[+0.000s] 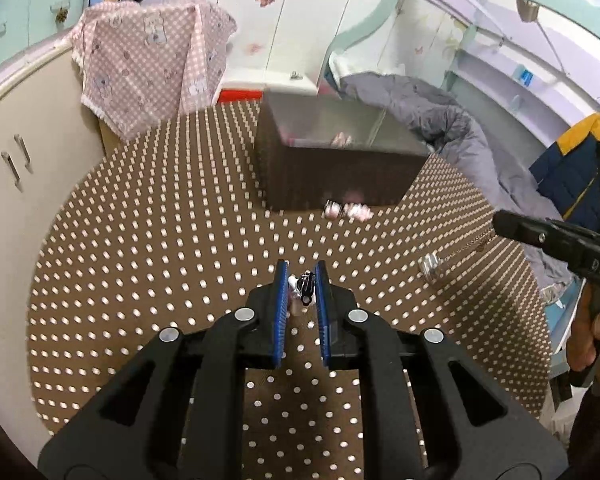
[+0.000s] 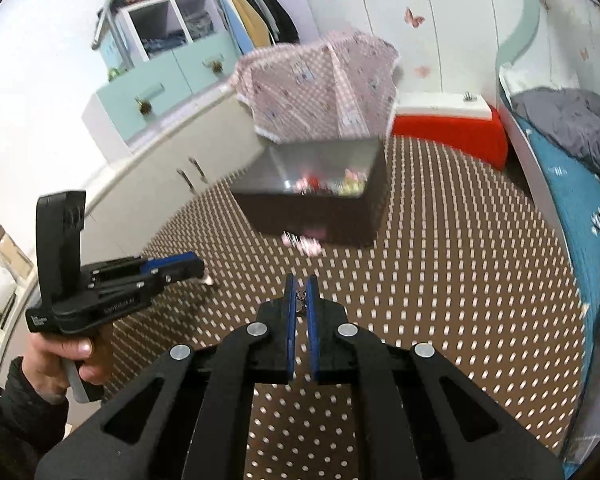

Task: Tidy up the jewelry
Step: 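Grasp a silver earring with the left gripper while the right grasps a pearl earring, then carry both earrings over the grey box and open both grippers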

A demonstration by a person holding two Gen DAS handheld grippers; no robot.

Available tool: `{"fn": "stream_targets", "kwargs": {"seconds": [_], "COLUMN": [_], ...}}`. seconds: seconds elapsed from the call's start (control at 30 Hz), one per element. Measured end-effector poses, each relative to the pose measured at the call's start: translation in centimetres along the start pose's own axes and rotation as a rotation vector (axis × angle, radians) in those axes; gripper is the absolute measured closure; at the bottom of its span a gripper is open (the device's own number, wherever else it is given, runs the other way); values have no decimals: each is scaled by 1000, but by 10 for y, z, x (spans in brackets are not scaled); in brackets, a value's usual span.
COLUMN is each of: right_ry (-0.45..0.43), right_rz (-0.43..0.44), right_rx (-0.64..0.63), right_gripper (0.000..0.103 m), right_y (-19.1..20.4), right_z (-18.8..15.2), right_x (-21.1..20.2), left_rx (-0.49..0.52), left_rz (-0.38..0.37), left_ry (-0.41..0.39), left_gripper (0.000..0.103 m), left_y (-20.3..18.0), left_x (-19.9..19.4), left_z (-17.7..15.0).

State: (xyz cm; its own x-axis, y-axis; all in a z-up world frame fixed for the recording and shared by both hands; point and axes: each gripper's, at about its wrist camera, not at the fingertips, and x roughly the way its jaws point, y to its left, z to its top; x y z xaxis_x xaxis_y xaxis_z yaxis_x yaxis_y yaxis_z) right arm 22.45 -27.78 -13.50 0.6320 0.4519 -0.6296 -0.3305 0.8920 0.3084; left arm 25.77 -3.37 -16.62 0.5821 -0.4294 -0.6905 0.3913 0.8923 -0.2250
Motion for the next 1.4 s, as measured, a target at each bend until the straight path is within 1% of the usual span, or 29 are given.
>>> {"fn": "stream_targets", "kwargs": {"seconds": [0.23, 0.33, 0.4, 0.43, 0.47, 0.5, 0.53, 0.57, 0.63, 0.67, 0.73, 0.8, 0.83, 0.87, 0.9, 0.93, 0.97, 1.03, 1.1, 1.17, 1.23, 1.3, 1.4], "right_ry": [-96, -130, -133, -111, -81, -53, -21, 8, 100, 127, 184, 211, 215, 195, 192, 194, 200, 215, 197, 147, 100, 41, -25], "right_rz": [54, 52, 33, 21, 5, -28, -94, -114, -120, -125, -164, -172, -185, -200, -222, -238, -238, -205, -189, -148, -129, -105, -85], "right_rx": [-50, -92, -119, -122, -119, -114, -124, -131, -98, -81, -78, -80, -89, -111, -135, -154, -156, -160, -164, -146, -151, -168, -201], "right_gripper": [99, 99, 99, 98, 85, 60, 49, 44, 44, 46, 49, 59, 61, 66, 75, 82, 95, 95, 95, 95, 95, 95, 95], "right_y": [13, 22, 25, 24, 22, 19, 16, 13, 2, -2, -5, -6, -5, -2, 1, 2, 2, 4, 8, 11, 14, 21, 31], "right_z": [37, 54, 62, 62, 59, 54, 41, 30, -1, -13, -39, -53, -60, -64, -64, -64, -63, -58, -53, -38, -19, 4, 36], "right_x": [-30, -40, -42, -38, -32, -24, -12, -5, 17, 24, 36, 43, 47, 46, 48, 49, 49, 49, 45, 33, 21, 6, -8], "left_rx": [31, 48, 56, 58, 65, 68, 67, 62, 56, 53, 46, 38, 30, 26, 23, 23, 23, 24, 24, 23, 28, 39, 52], "left_rz": [-20, -17, -9, -6, 0, 1, -1, -5, -8, -11, -15, -18, -23, -25, -26, -26, -27, -27, -25, -26, -25, -24, -26], "left_ry": [-83, -120, -146, -156, -168, -174, -176, -173, -159, -152, -131, -119, -113, -110, -106, -104, -103, -106, -115, -124, -137, -153, -183], "left_gripper": [90, 90, 90, 90, 90, 90, 90, 90, 90, 90, 90, 90, 90, 90, 90, 90, 90, 90, 90, 90, 90, 90, 90], "left_y": [-8, -9, -9, -9, -10, -9, -8, -8, -6, -6, -6, -4, -3, -2, -2, -2, -3, -4, -4, -2, 0, -2, -4], "left_x": [-31, -40, -46, -47, -49, -51, -51, -50, -45, -42, -37, -33, -30, -30, -29, -28, -28, -30, -31, -35, -38, -43, -51], "left_z": [22, 35, 45, 49, 52, 52, 52, 51, 46, 43, 38, 35, 33, 32, 32, 31, 31, 31, 31, 34, 38, 45, 56]}}
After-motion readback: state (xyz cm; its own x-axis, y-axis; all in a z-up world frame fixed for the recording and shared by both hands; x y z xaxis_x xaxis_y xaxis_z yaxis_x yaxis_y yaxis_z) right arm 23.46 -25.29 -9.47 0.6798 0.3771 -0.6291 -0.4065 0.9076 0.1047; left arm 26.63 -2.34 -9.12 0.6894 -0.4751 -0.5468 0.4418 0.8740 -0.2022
